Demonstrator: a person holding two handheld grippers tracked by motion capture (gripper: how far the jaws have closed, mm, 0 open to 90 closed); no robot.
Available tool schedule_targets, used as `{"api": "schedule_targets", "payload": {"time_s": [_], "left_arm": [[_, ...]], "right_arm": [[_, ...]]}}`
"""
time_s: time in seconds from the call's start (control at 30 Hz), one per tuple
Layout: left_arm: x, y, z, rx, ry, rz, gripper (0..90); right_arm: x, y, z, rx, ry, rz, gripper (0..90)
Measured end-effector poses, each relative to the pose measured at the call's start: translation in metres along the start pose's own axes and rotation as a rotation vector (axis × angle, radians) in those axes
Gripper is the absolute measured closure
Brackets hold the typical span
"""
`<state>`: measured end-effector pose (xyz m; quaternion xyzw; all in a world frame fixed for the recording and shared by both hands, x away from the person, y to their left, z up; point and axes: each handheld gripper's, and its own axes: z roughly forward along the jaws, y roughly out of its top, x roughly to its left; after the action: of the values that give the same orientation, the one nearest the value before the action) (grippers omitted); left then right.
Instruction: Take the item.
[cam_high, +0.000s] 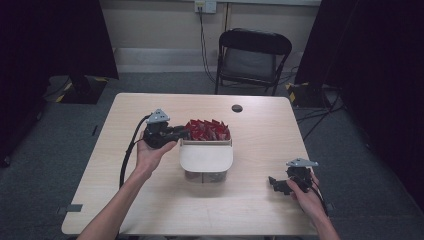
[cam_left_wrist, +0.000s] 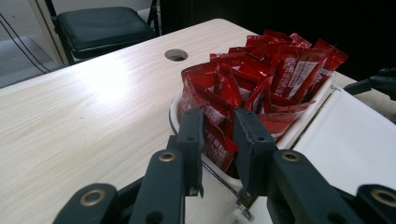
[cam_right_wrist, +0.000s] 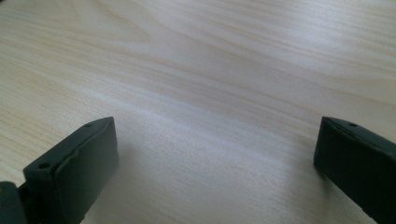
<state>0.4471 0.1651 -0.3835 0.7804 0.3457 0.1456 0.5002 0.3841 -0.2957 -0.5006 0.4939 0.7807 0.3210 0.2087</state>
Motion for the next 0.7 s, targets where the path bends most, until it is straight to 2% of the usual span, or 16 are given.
{"api": "schedule_targets", "payload": {"time_s": [0.1,0.13,0.33,0.4,0.7], "left_arm": [[-0.0023,-0.0021,-0.0037,-0.002,-0.01,-0.014,72.3],[-0.0037,-0.0029,-0.006,0.0,-0.013,-0.003,75.2],[-0.0055,-0.0023,-0.0032,-0.004,-0.033,0.005,82.5],[-0.0048,-0.0015,-0.0035,-0.005,-0.019,0.014,85.8],[-0.0011,0.0002,-0.0016,-0.01,-0.06,0.001,89.2]], "right_arm": [[0.0,-0.0001,0.0,0.0,0.0,-0.001,0.0],[-0.0001,-0.0001,0.0,0.0,0.0,-0.001,0.0],[0.0,-0.0001,0.0,0.0,0.0,-0.001,0.0],[0.0,-0.0001,0.0,0.0,0.0,0.0,0.0],[0.0,0.0,-0.0001,0.0,0.0,0.0,0.0]]}}
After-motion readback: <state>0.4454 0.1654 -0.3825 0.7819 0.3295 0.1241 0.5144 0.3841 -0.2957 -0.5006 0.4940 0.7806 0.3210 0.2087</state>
